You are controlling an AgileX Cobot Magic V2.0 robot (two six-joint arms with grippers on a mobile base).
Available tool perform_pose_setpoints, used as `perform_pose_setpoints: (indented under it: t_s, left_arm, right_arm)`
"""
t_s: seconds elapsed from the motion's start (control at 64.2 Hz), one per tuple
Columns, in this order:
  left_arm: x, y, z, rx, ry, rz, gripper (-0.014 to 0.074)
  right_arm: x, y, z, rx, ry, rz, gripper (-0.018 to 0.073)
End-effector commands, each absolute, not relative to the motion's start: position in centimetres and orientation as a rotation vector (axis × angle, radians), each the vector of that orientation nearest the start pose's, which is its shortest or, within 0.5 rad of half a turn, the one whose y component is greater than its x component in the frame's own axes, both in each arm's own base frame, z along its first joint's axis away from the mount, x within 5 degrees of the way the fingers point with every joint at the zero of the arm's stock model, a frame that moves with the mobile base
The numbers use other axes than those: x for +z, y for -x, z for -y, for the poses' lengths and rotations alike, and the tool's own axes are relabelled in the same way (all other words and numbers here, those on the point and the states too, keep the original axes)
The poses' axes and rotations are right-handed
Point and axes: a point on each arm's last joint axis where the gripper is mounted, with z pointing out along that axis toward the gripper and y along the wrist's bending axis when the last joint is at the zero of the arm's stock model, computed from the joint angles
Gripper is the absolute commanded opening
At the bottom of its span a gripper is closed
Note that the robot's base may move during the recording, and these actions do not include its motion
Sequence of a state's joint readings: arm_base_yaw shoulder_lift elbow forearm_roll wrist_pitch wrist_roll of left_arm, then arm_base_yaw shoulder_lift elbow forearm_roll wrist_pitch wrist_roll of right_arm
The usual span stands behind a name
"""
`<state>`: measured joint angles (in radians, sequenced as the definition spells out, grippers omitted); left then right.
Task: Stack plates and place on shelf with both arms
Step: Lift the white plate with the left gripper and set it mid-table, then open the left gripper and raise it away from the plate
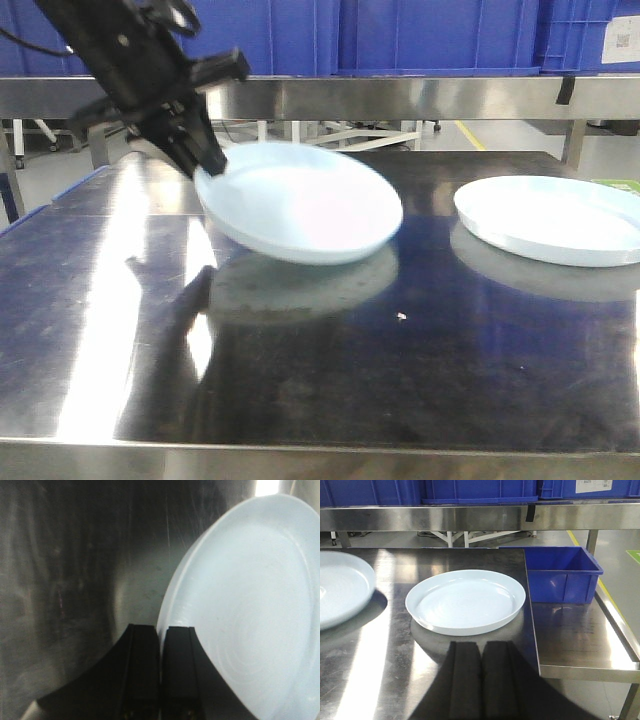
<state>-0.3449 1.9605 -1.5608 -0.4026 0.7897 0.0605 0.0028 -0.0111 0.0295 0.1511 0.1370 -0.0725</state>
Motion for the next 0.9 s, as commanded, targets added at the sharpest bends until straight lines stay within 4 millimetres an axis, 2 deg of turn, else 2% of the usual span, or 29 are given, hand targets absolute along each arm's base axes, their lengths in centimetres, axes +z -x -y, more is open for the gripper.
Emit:
perform_pose_setpoints:
  t_s: [0.0, 0.234, 0.327, 0.405, 0.498, 0.701, 0.887]
  left_arm:
    - [26.7, -39.8, 17.9, -0.615, -0.230, -2.532, 0.0083]
    - [26.4, -39.8, 17.9, -0.591, -0.248, -2.536, 0.0097]
    - [26.2, -39.7, 17.8, -0.572, -0.273, -2.562, 0.0174]
    - [26.2, -39.6, 17.8, -0.564, -0.279, -2.565, 0.0288]
    - [26.2, -39.7, 17.8, -0.563, -0.277, -2.560, 0.0374]
    - [26.6, -39.3, 18.1, -0.541, -0.314, -2.549, 0.0369]
    - [29.5, -38.0, 18.1, -0.437, -0.421, -2.466, 0.0347]
  right_arm:
    - [20.1, -5.5, -0.1, 0.058, -0.048, -1.530, 0.0055]
    - [20.1, -5.5, -0.1, 0.058, -0.048, -1.530, 0.0055]
    - [20.1, -5.5, -0.1, 0.058, -0.048, -1.530, 0.0055]
    - [20.1, -5.5, -0.1, 0.058, -0.048, -1.530, 0.0055]
    - [20.1, -5.5, -0.1, 0.058, -0.048, -1.530, 0.0055]
    - [20.1, -5.5, -0.1, 0.058, -0.048, -1.530, 0.0055]
    - [20.1, -5.5, -0.1, 0.058, -0.048, -1.530, 0.0055]
